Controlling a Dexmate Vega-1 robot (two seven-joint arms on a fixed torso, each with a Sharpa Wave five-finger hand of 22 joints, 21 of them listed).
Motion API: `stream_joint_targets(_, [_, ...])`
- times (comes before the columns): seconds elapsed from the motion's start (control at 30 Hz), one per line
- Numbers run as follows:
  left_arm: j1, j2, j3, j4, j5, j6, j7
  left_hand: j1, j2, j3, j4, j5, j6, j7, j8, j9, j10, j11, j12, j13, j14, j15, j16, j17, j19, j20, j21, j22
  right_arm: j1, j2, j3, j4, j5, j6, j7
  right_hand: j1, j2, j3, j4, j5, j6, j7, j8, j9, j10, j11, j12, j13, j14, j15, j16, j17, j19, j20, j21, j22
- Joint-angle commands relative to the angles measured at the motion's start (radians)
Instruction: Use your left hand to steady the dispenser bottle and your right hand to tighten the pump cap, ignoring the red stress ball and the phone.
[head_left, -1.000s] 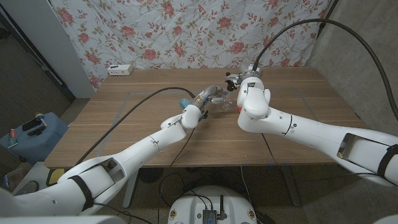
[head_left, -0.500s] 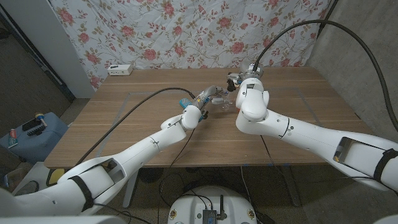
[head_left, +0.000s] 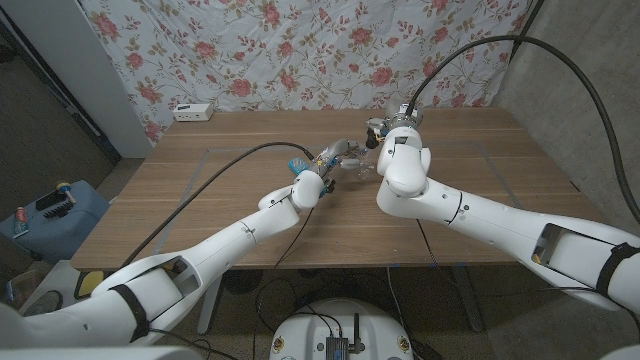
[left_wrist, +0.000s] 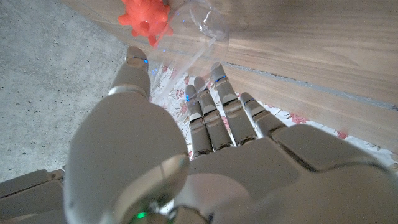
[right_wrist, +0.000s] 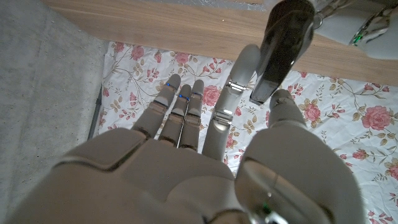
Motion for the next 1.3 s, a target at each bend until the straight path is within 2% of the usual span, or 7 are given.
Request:
stream_joint_targets(0.03, [0.003, 0.001, -0.002, -0.001, -0.002, -0.003, -0.001, -0.044, 0.067, 0.066, 0.060, 0.006, 0.093, -0.035, 0.002, 0.002, 0.035, -0.027, 0.007, 0.003, 0.014, -0.077, 0.007, 0.003, 0.000, -0.096, -0.001, 0.002, -0.019, 0.019, 0.017, 0.011, -0.004, 0.000, -0.025, 0.020, 0.006, 0.017, -0.003, 0.011, 0.030, 0.002, -0.005, -0.021, 0.024, -0.005, 0.007, 0.000, 0.015, -0.003, 0.001, -0.001, 0.014, 0.001, -0.002, 0.004])
stream_joint_targets(0.4, [0.001, -0.002, -0.003, 0.007, -0.004, -0.011, 0.001, -0.046, 0.067, 0.069, 0.060, 0.006, 0.093, -0.038, 0.002, 0.002, 0.034, -0.025, 0.007, 0.003, 0.015, -0.076, 0.007, 0.003, 0.000, -0.095, -0.001, 0.002, -0.028, 0.033, 0.030, 0.023, -0.009, 0.000, -0.034, 0.067, 0.039, 0.050, -0.013, 0.021, 0.074, -0.003, -0.016, -0.077, 0.051, -0.010, 0.004, -0.002, 0.028, -0.013, 0.002, 0.000, 0.020, -0.003, -0.004, 0.004])
stream_joint_targets(0.67, [-0.002, -0.007, -0.002, 0.015, -0.007, -0.012, -0.001, -0.045, 0.066, 0.072, 0.059, 0.006, 0.094, -0.038, 0.002, 0.002, 0.035, -0.027, 0.007, 0.003, 0.014, -0.077, 0.006, 0.003, 0.000, -0.095, -0.001, 0.002, -0.021, 0.030, 0.028, 0.027, 0.005, 0.000, -0.039, 0.082, 0.051, 0.062, -0.013, 0.025, 0.087, -0.005, -0.015, -0.091, 0.061, -0.012, 0.003, -0.002, 0.035, -0.019, 0.003, 0.002, 0.023, -0.005, -0.005, 0.003])
stream_joint_targets(0.83, [-0.006, -0.010, -0.001, 0.023, -0.007, -0.017, -0.002, -0.047, 0.065, 0.073, 0.059, 0.006, 0.095, -0.034, 0.003, 0.002, 0.035, -0.025, 0.007, 0.004, 0.015, -0.075, 0.006, 0.003, 0.000, -0.095, -0.001, 0.002, -0.009, 0.016, 0.016, 0.019, 0.011, 0.000, -0.027, 0.040, 0.031, 0.044, 0.009, 0.019, 0.055, -0.007, -0.026, -0.097, 0.053, -0.006, -0.007, -0.003, 0.034, -0.019, 0.001, 0.005, 0.023, -0.006, -0.007, 0.003])
stream_joint_targets(0.97, [-0.008, -0.013, -0.001, 0.027, -0.009, -0.014, -0.001, -0.047, 0.065, 0.074, 0.059, 0.006, 0.094, -0.035, 0.002, 0.002, 0.035, -0.025, 0.007, 0.004, 0.015, -0.076, 0.006, 0.003, 0.000, -0.095, -0.001, 0.002, -0.010, 0.012, 0.012, 0.019, -0.022, 0.000, -0.003, 0.011, 0.012, 0.029, 0.018, 0.012, 0.043, -0.006, -0.025, -0.091, 0.051, -0.011, -0.011, -0.002, 0.029, -0.015, -0.003, 0.007, 0.015, -0.004, -0.010, 0.004])
stream_joint_targets(1.1, [-0.013, -0.013, 0.000, 0.034, -0.010, -0.022, -0.004, -0.048, 0.064, 0.076, 0.059, 0.006, 0.094, -0.035, 0.002, 0.002, 0.037, -0.024, 0.008, 0.004, 0.014, -0.076, 0.006, 0.003, 0.000, -0.094, -0.001, 0.002, -0.014, 0.004, 0.012, 0.010, -0.022, 0.000, -0.017, -0.011, -0.002, 0.018, 0.024, 0.006, 0.032, -0.006, -0.025, -0.087, 0.050, -0.012, -0.013, -0.002, 0.027, -0.016, -0.005, 0.008, 0.011, -0.002, -0.012, 0.004])
stream_joint_targets(1.3, [-0.016, -0.016, 0.001, 0.039, -0.010, -0.021, -0.003, -0.049, 0.066, 0.078, 0.059, 0.006, 0.096, -0.034, 0.003, 0.002, 0.038, -0.025, 0.008, 0.004, 0.016, -0.076, 0.007, 0.003, -0.001, -0.096, -0.001, 0.002, -0.018, -0.007, 0.015, -0.003, -0.042, 0.000, -0.007, -0.066, -0.017, -0.003, 0.045, -0.010, 0.001, -0.003, -0.050, -0.111, 0.052, -0.010, -0.017, -0.001, 0.027, -0.012, -0.006, 0.011, 0.009, -0.002, -0.011, 0.004])
